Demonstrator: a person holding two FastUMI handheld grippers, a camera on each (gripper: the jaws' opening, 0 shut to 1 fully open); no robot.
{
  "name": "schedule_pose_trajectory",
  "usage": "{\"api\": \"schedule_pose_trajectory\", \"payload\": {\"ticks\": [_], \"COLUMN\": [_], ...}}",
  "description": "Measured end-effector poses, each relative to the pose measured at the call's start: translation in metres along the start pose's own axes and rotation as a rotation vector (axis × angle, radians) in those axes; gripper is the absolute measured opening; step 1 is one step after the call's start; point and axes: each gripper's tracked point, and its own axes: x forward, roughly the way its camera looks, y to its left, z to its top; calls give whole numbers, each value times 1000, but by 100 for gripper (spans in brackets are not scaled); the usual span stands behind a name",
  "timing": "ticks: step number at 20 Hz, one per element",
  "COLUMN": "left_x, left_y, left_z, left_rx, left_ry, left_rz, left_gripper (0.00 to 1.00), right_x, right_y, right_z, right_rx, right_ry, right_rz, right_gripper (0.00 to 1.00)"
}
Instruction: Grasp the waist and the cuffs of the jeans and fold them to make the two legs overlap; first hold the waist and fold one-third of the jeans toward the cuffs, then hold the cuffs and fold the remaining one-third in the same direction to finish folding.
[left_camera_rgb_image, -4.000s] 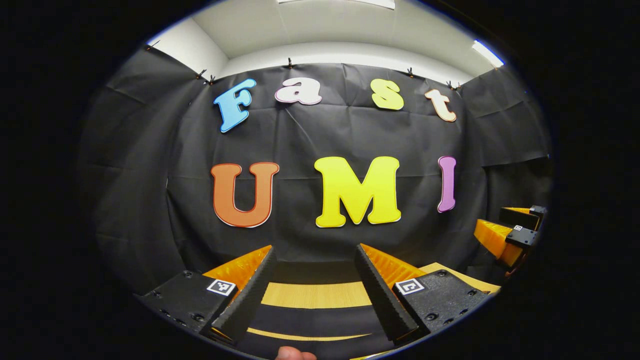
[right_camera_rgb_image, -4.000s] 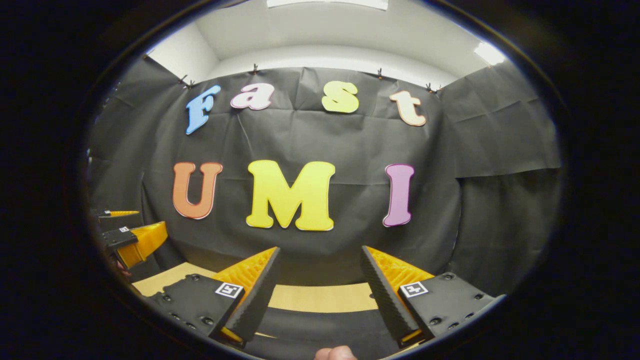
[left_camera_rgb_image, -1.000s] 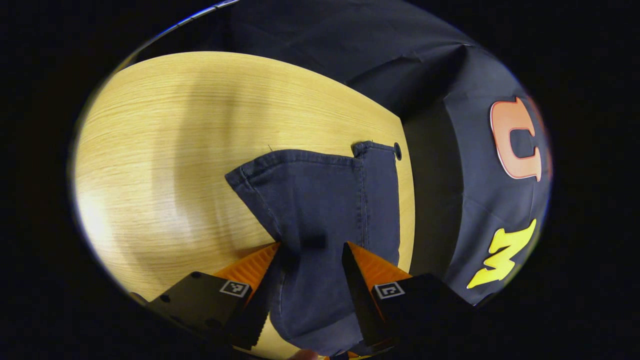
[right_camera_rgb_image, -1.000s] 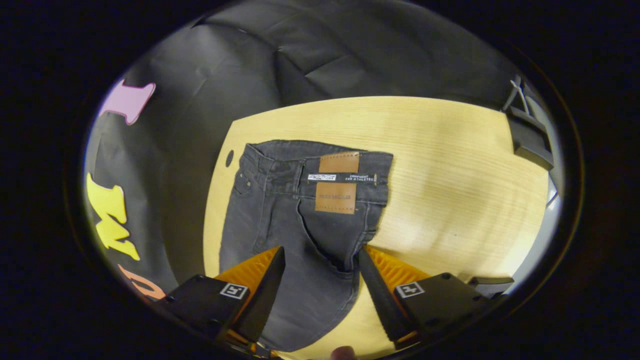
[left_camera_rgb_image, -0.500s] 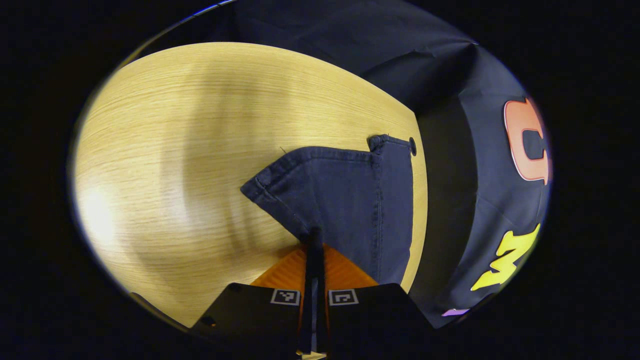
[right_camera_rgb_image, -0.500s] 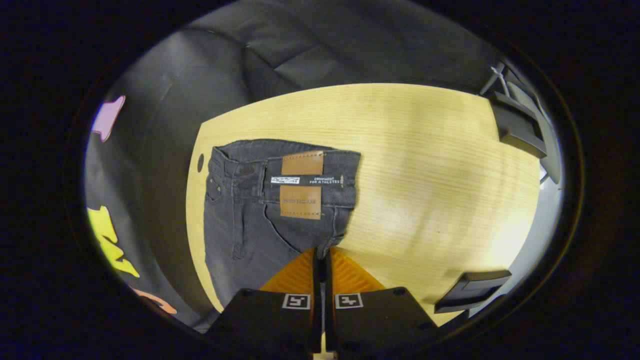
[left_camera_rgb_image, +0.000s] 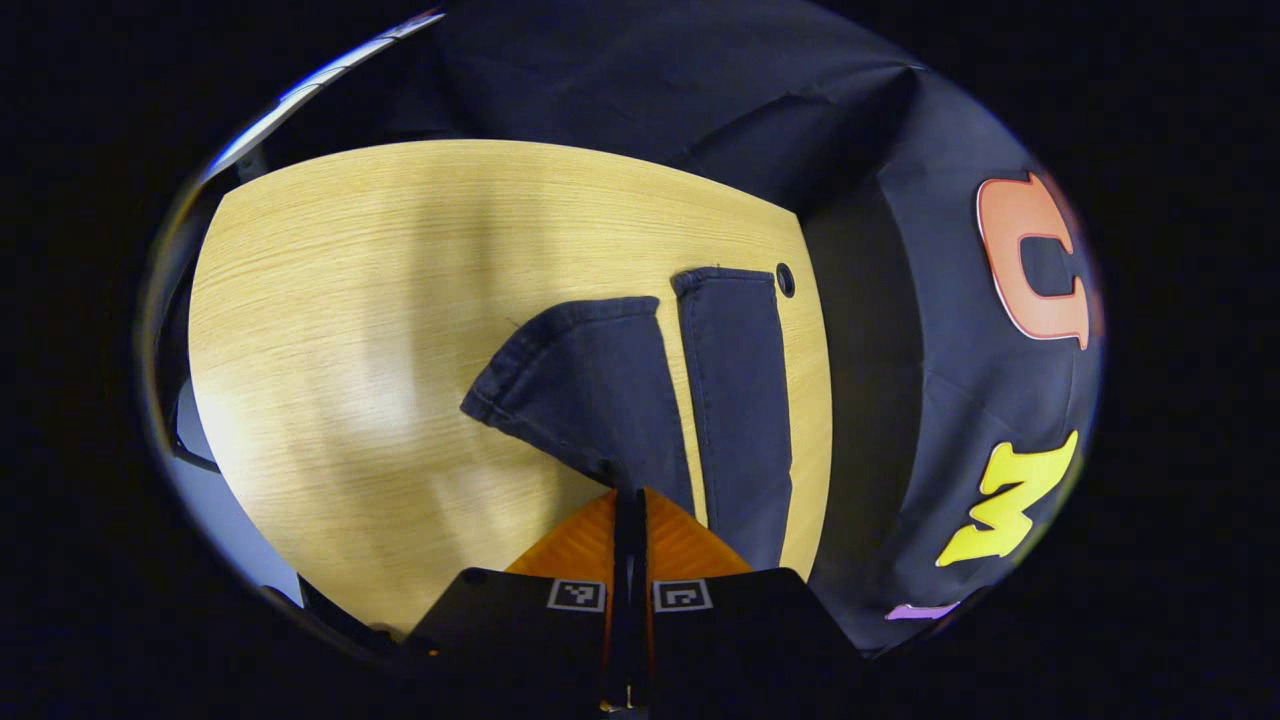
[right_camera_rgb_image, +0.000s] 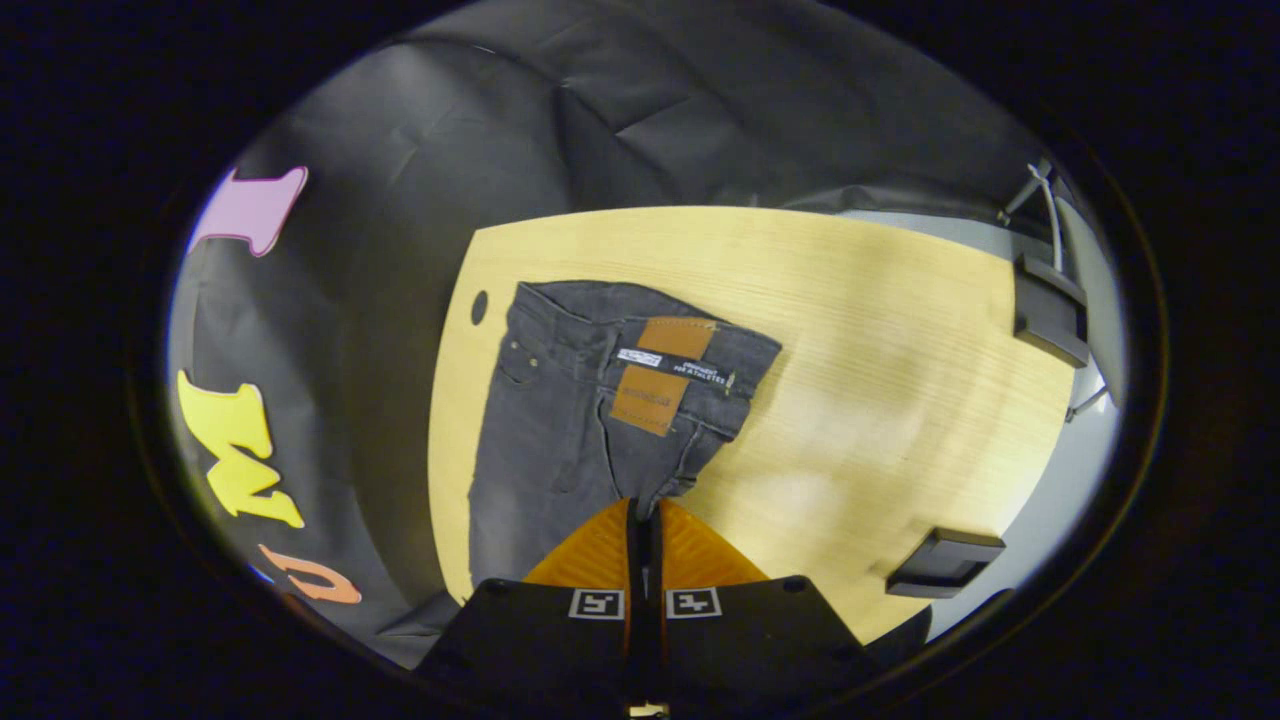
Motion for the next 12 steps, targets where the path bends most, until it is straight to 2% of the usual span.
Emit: {"api": "schedule_pose_trajectory", "payload": {"ticks": [3,5,8,12], "left_x": [-2,4,16,44], "left_y": [-22,-40,-69,-108], "left_z": [18,31,42,60], "left_rx": [33,13,-29,19], "left_ry": [8,19,64,69], "left_rz": [-18,-15,-18,-27], "left_gripper": [4,4,4,4], "right_x": [-4,3,19,48], "right_y": [48,82,128,167], "right_z": [8,14,24,38], "right_rx": [-23,-50,-67,-128], "right_ry": [3,15,38,34], "right_rz": [47,65,81,65], "right_gripper": [0,0,0,0]}}
